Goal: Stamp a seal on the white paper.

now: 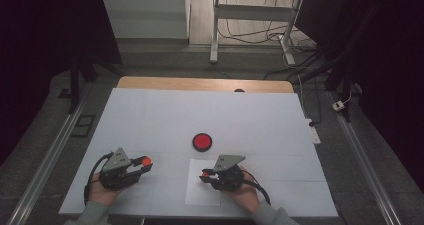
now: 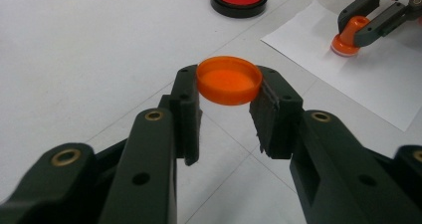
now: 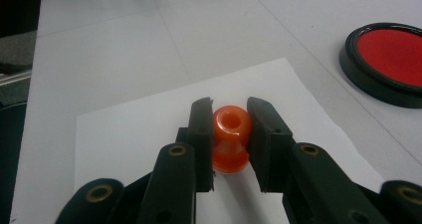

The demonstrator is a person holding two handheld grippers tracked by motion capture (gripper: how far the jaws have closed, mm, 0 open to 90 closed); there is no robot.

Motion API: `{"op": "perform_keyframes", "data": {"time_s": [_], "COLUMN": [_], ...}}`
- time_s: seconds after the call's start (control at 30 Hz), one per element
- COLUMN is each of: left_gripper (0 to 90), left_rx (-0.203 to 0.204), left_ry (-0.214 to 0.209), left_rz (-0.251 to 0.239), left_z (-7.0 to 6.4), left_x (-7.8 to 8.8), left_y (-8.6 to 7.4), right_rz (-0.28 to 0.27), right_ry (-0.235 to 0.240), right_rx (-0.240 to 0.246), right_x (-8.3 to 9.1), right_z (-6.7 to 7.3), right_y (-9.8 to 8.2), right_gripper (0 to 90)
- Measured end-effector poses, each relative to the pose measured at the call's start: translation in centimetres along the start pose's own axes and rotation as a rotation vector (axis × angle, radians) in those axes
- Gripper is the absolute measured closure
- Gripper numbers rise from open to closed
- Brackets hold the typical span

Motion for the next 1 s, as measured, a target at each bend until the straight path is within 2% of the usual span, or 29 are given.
{"op": "perform_keyframes", "data": {"time_s": [1.0], "left_gripper": [65.1], "left_rx": [0.005], "left_ry": [-0.002], "left_rz": [-0.006], "left_z": [0.01], "left_x": [0.17], "left_y": [0.06], "right_rz": [-0.034], "right_ry": [-0.002], "right_rx": [0.007], "right_x": [0.01], "right_z": [0.1], "right_y": [-0.37], "right_gripper": [74.1]}}
Point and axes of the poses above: each handheld gripper's, and its own axes: x roughly backward along the jaws, y roughly out of its top, z roughly to its left, the point moved 4 cm from there along -x, roughly forward along the jaws, and after that the axes turned 6 degrees about y, right-handed, at the moved point
